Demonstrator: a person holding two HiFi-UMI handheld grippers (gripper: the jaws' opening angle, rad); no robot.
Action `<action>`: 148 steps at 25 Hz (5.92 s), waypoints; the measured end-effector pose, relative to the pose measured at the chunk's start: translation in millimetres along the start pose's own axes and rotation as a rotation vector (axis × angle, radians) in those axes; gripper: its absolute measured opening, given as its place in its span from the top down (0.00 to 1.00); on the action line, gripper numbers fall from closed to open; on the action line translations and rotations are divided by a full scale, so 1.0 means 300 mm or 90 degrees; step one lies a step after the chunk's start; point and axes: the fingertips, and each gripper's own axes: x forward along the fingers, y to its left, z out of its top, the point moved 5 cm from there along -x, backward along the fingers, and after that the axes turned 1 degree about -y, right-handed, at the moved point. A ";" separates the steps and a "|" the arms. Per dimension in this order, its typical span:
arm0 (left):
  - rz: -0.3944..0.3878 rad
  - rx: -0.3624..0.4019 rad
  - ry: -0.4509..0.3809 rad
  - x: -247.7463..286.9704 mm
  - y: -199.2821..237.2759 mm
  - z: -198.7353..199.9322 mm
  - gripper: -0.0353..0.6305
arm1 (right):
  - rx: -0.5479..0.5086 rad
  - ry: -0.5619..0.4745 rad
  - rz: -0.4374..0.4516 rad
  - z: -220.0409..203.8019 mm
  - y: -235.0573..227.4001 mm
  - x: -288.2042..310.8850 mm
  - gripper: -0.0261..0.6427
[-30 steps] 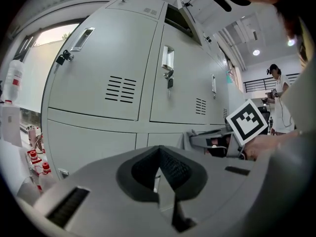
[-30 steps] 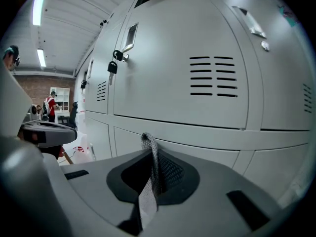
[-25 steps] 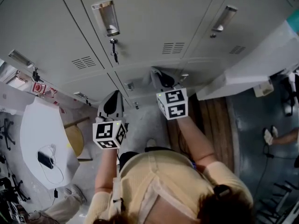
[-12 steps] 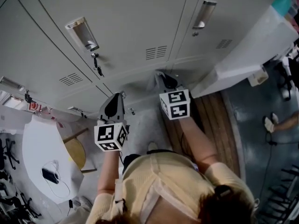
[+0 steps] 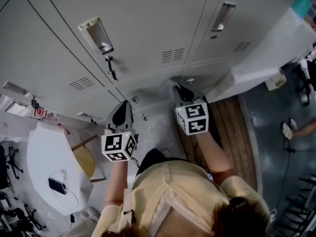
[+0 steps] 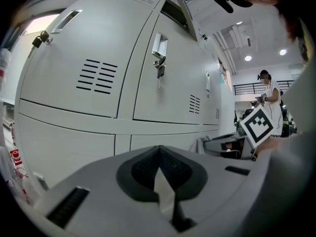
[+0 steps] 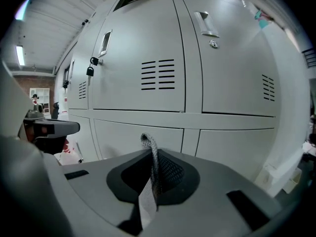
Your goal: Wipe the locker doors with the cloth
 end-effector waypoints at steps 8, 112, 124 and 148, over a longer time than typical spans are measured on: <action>0.002 -0.006 0.020 -0.042 0.063 -0.036 0.96 | 0.009 0.018 0.059 -0.004 0.189 -0.031 0.94; 0.177 -0.086 0.059 -0.215 0.144 -0.190 0.96 | -0.101 0.098 0.277 -0.102 0.460 0.178 0.94; 0.206 -0.103 0.068 -0.237 0.168 -0.228 0.96 | -0.122 0.117 0.266 -0.145 0.471 0.272 0.94; 0.124 -0.095 0.094 0.002 0.087 -0.240 0.96 | -0.086 0.143 0.172 -0.199 0.212 0.276 0.94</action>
